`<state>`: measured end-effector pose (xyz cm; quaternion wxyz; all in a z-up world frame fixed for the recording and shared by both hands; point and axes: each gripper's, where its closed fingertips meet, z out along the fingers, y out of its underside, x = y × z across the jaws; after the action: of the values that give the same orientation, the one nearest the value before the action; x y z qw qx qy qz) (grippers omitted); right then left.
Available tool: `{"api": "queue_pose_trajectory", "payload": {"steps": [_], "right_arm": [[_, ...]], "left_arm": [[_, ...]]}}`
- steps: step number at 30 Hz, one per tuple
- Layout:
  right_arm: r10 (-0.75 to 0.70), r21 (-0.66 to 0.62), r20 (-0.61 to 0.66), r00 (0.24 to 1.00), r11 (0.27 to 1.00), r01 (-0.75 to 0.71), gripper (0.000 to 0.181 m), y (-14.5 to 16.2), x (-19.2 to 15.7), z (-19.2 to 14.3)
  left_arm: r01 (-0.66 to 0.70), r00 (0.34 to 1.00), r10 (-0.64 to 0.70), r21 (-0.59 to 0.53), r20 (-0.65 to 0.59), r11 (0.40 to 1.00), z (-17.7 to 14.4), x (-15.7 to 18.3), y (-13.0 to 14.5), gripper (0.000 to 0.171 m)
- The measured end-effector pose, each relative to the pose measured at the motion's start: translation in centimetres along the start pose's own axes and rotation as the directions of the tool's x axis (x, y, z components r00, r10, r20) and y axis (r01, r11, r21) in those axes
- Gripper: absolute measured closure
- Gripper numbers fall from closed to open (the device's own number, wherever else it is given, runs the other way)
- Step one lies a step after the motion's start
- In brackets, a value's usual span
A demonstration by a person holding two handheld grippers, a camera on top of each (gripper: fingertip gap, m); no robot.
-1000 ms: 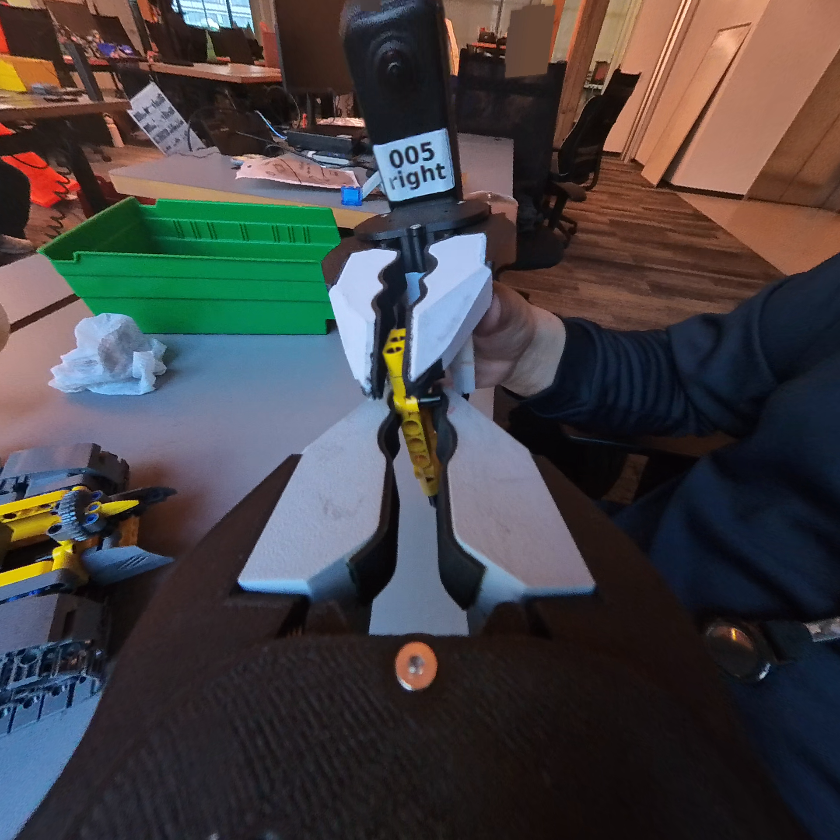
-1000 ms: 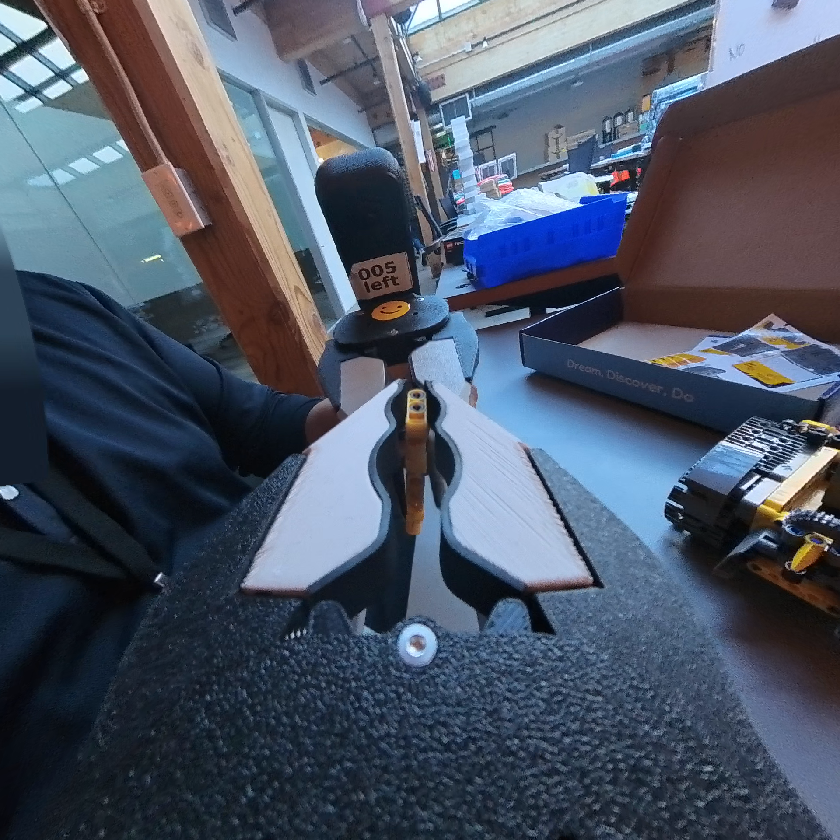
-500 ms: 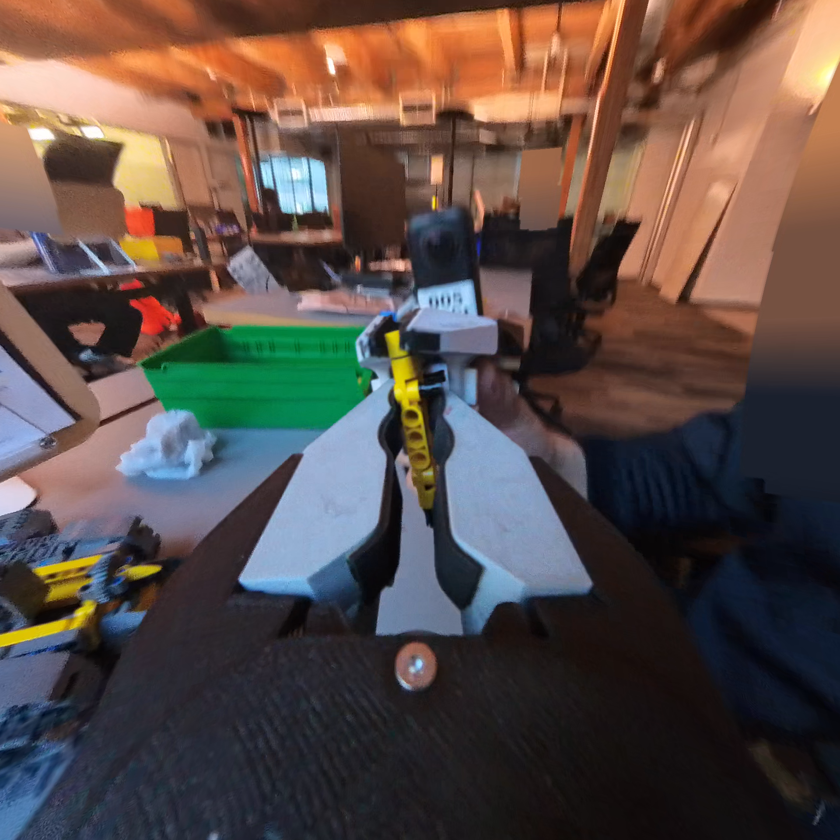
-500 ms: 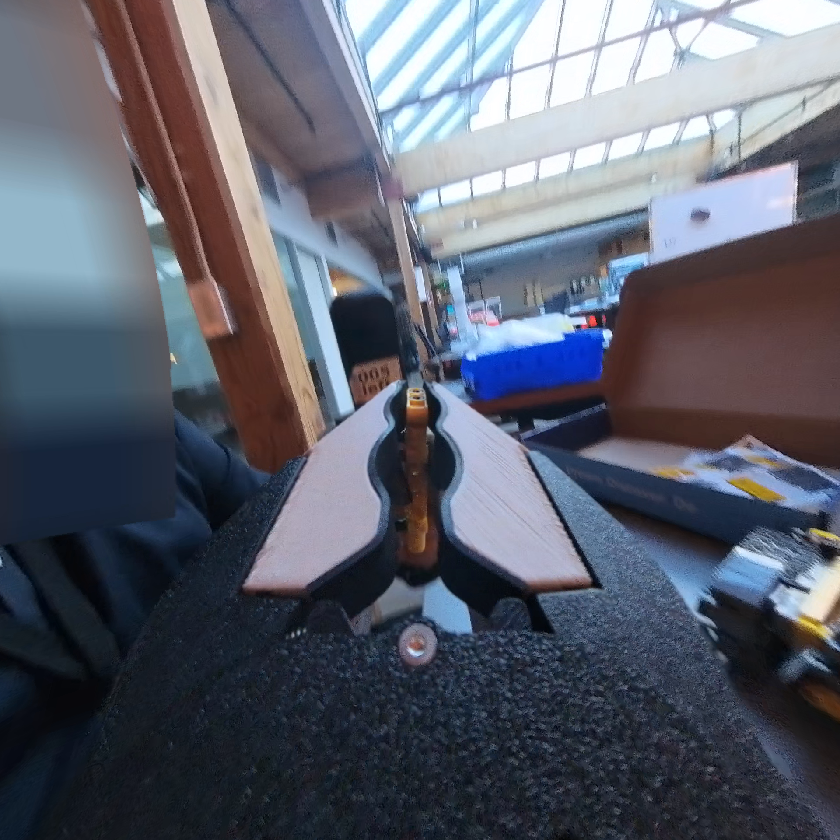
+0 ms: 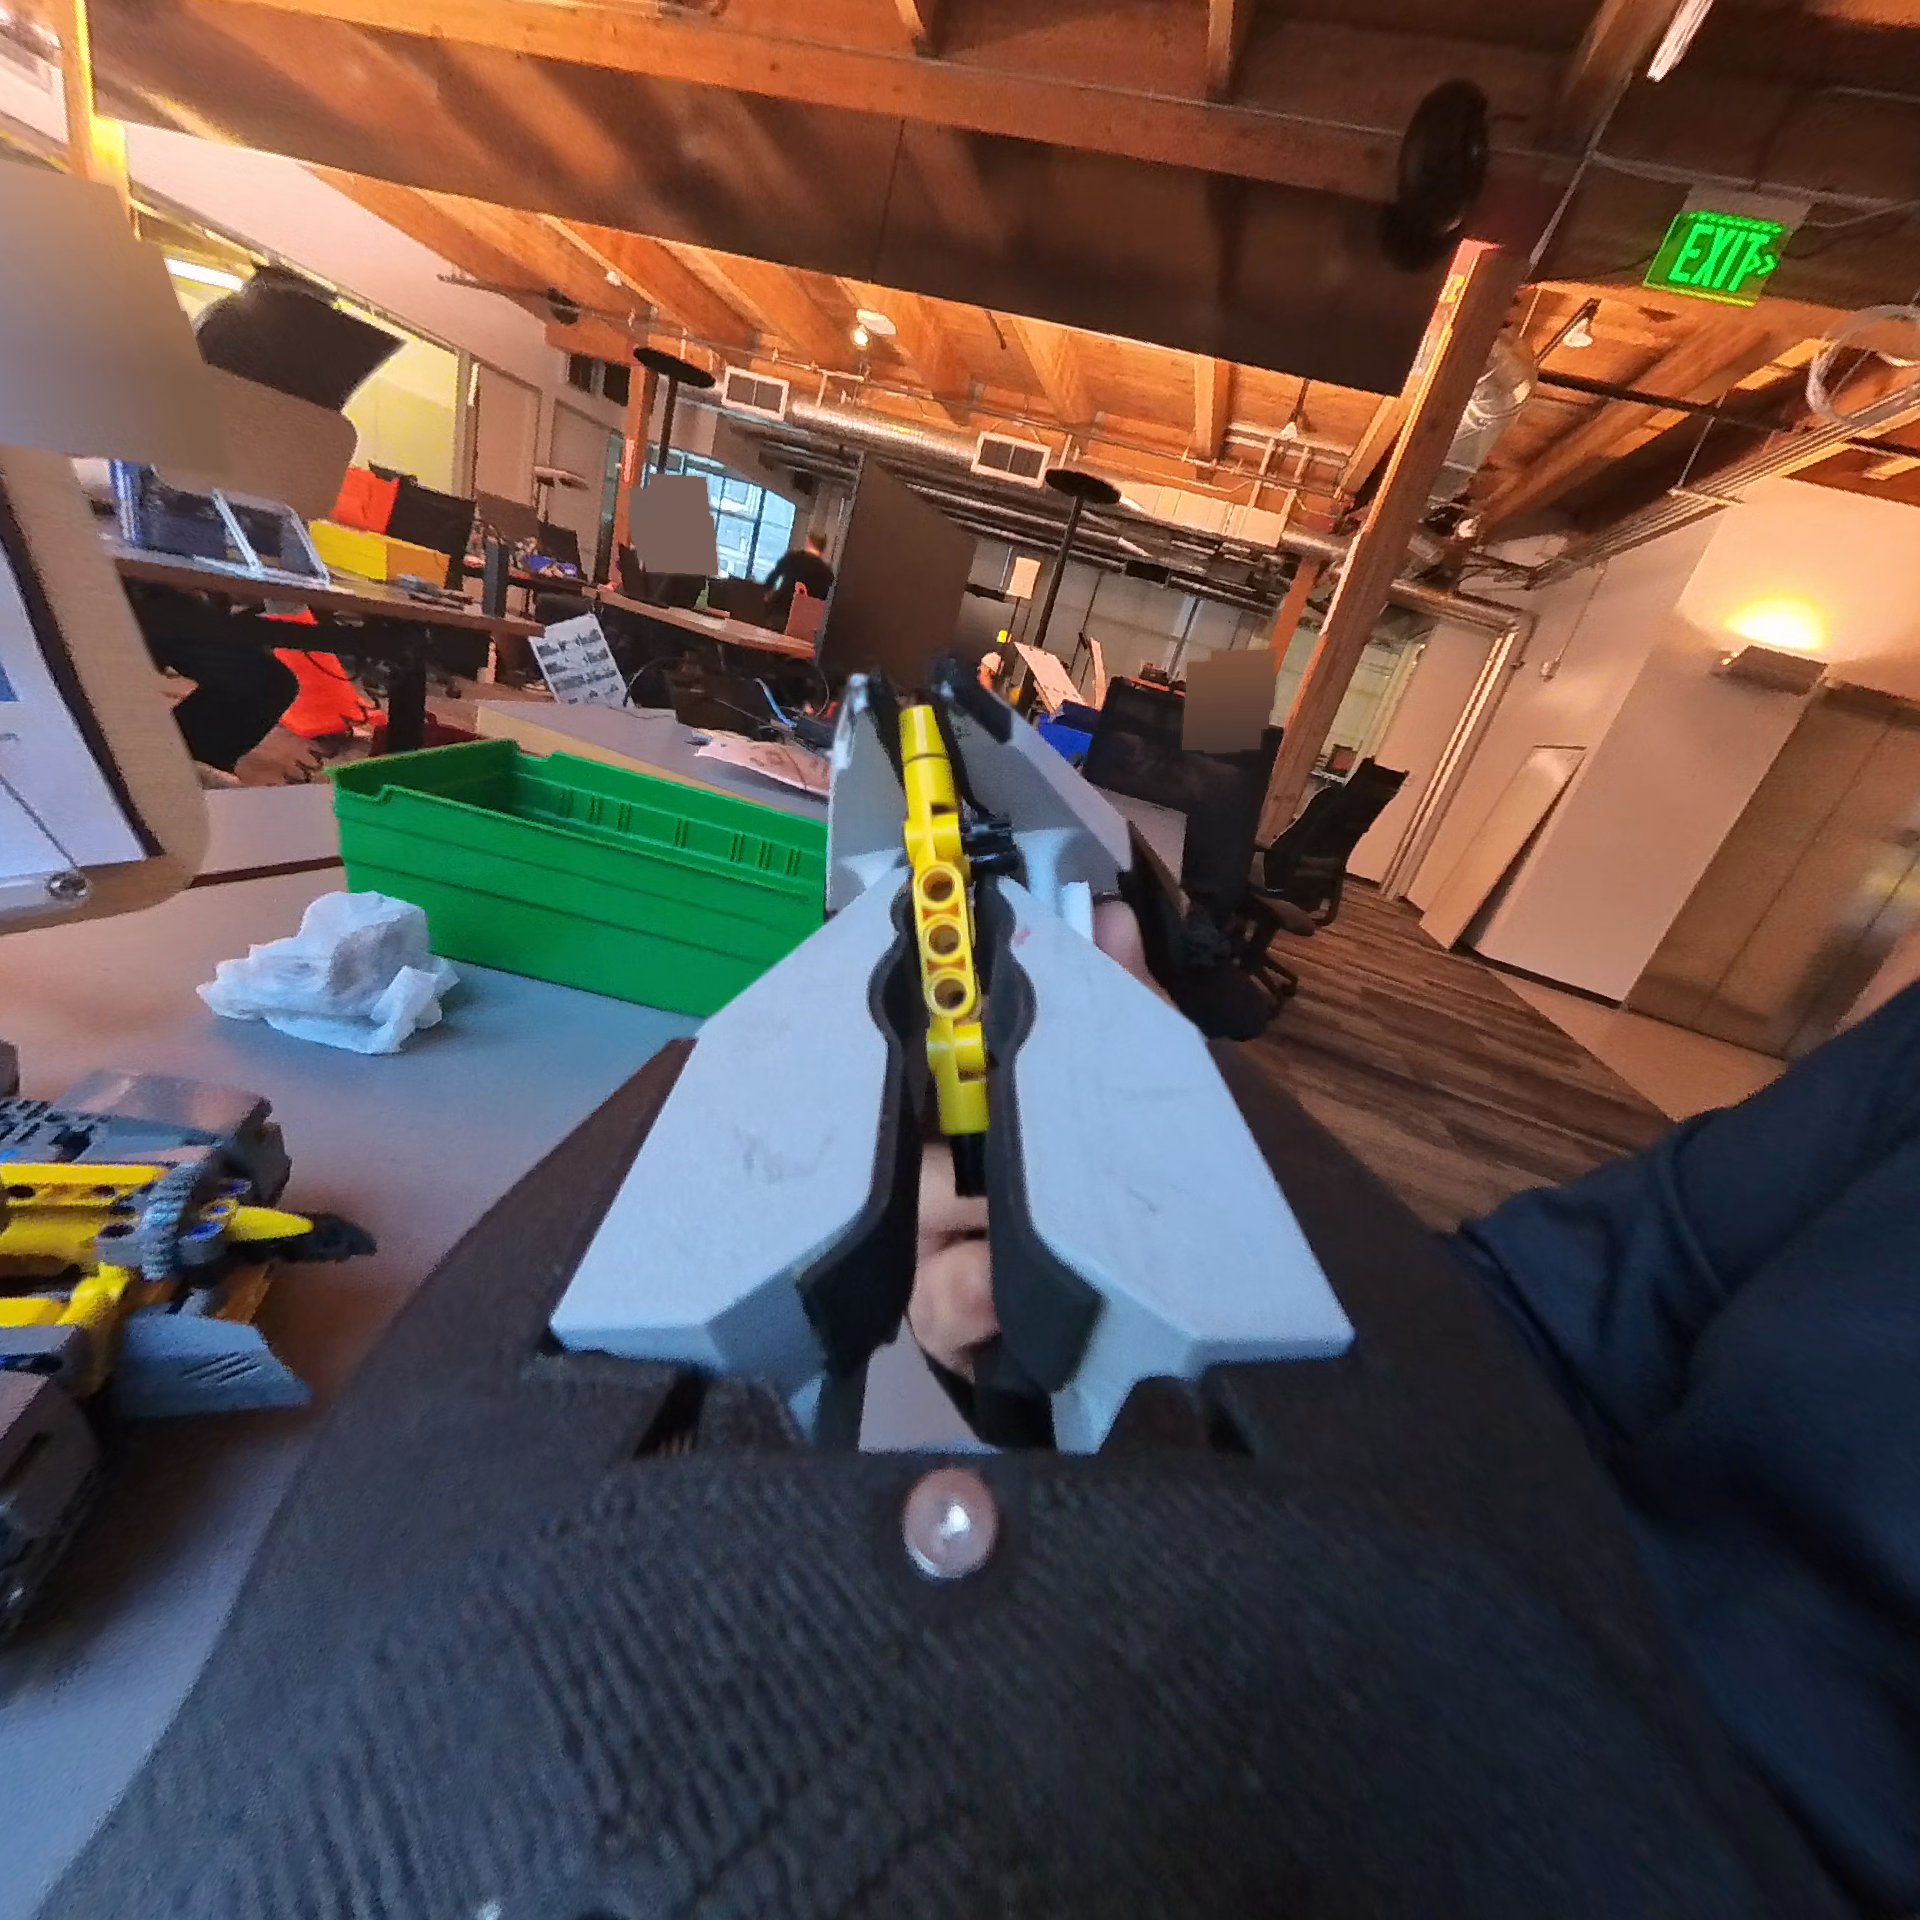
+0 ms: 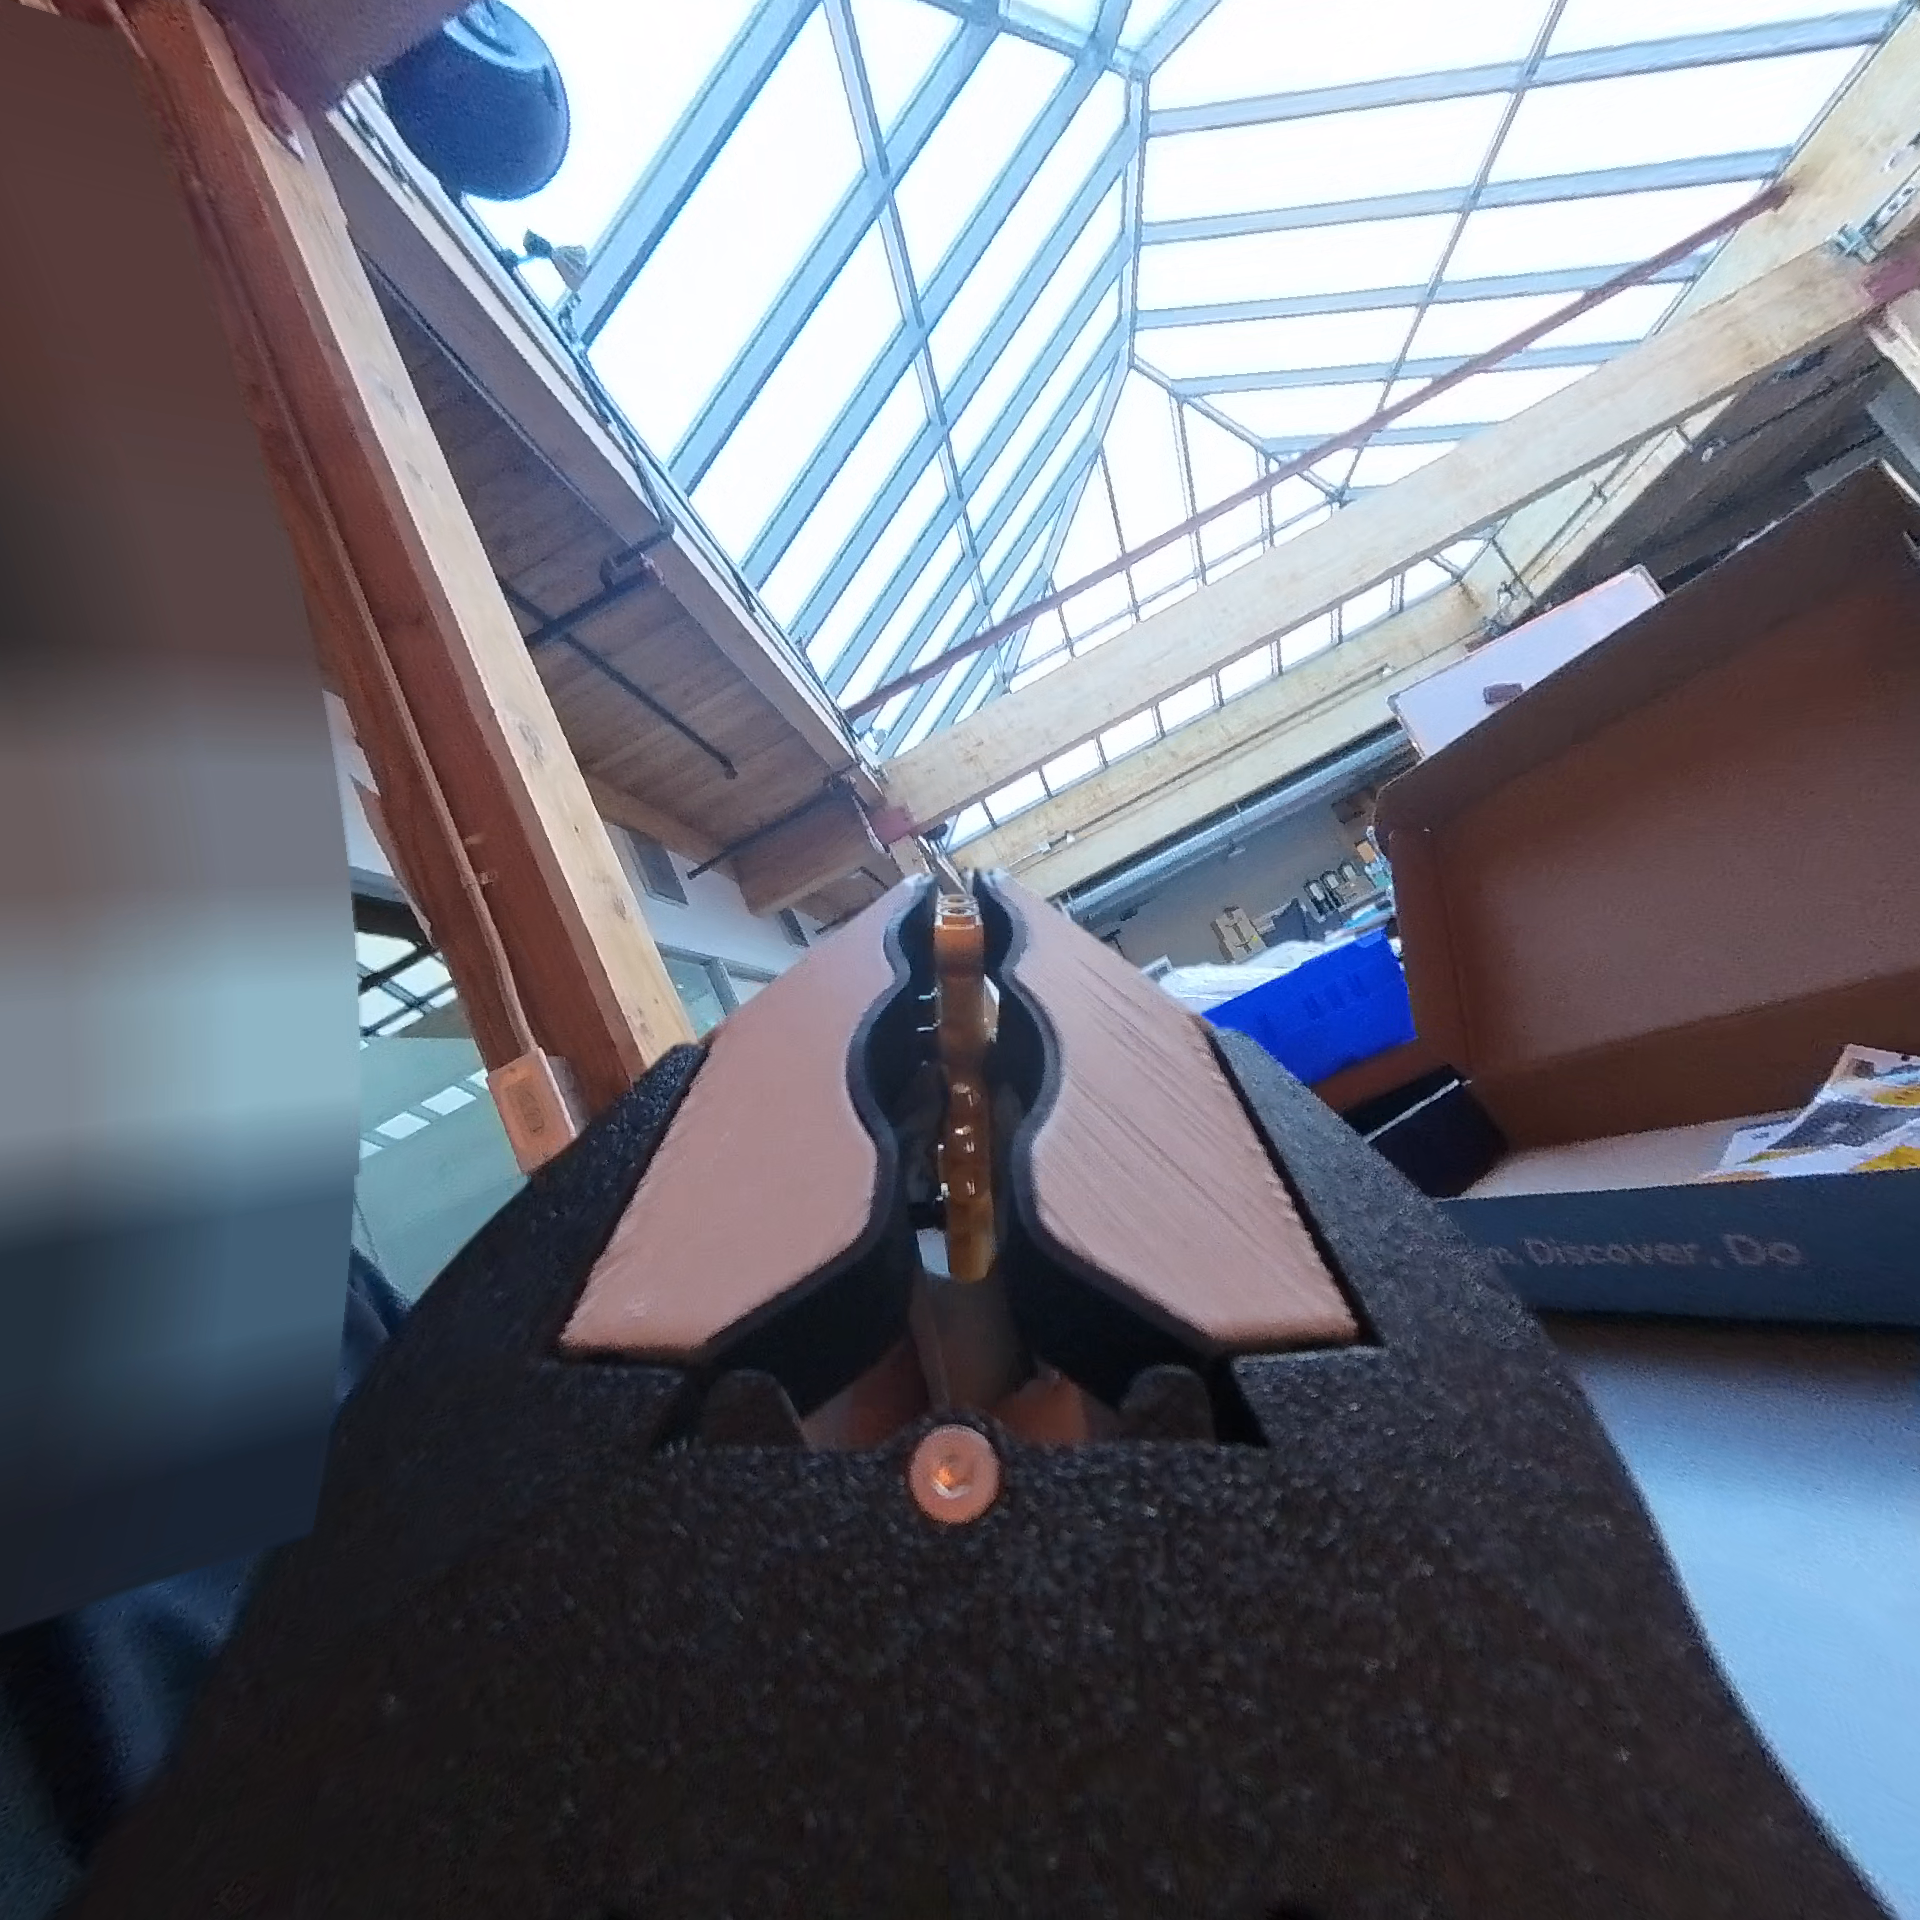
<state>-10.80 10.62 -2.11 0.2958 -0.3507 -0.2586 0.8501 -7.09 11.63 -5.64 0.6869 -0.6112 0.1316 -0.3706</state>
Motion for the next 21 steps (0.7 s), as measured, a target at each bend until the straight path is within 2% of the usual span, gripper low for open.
{"api": "queue_pose_trajectory", "payload": {"steps": [4,6,8,11,12,13,16,18,21], "right_arm": [[-0.056,-0.189,-0.008,0.998,0.981,0.053,0.176,0.7,0.6,-0.1],[-0.097,-0.230,0.003,0.995,0.969,0.095,0.175,-0.5,0.4,-0.6],[-0.122,-0.255,-0.012,0.992,0.960,0.115,0.164,-2.4,0.4,-1.5],[-0.155,-0.428,-0.031,0.987,0.895,0.128,0.161,-1.6,0.7,-3.0],[-0.171,-0.469,-0.048,0.984,0.874,0.129,0.154,-1.1,0.9,-3.3],[-0.184,-0.493,-0.050,0.982,0.859,0.136,0.151,-0.6,0.8,-3.3],[-0.197,-0.510,-0.032,0.980,0.846,0.153,0.165,0.1,0.4,-3.2],[-0.198,-0.515,-0.037,0.980,0.844,0.151,0.167,0.3,0.7,-3.2],[-0.145,-0.507,-0.015,0.989,0.854,0.117,0.173,0.6,0.6,-3.5]], "left_arm": [[0.034,0.999,-0.037,-0.083,-0.038,0.996,-0.3,-0.6,0.4,0.166],[0.060,0.996,-0.065,-0.068,-0.068,0.996,-0.4,-0.3,0.1,0.166],[0.104,0.988,-0.112,-0.075,-0.108,0.992,-0.4,0.0,-0.2,0.166],[0.150,0.978,-0.160,-0.082,-0.132,0.985,-0.6,-0.1,-0.4,0.166],[0.155,0.977,-0.168,-0.103,-0.131,0.983,-0.5,-0.1,-0.1,0.166],[0.157,0.977,-0.170,-0.108,-0.130,0.982,-0.5,-0.2,0.1,0.166],[0.179,0.970,-0.196,-0.121,-0.147,0.976,-0.2,0.1,0.4,0.166],[0.180,0.968,-0.201,-0.141,-0.153,0.974,0.0,0.3,0.7,0.166],[0.163,0.972,-0.185,-0.159,-0.141,0.974,0.0,0.1,1.1,0.166]]}}
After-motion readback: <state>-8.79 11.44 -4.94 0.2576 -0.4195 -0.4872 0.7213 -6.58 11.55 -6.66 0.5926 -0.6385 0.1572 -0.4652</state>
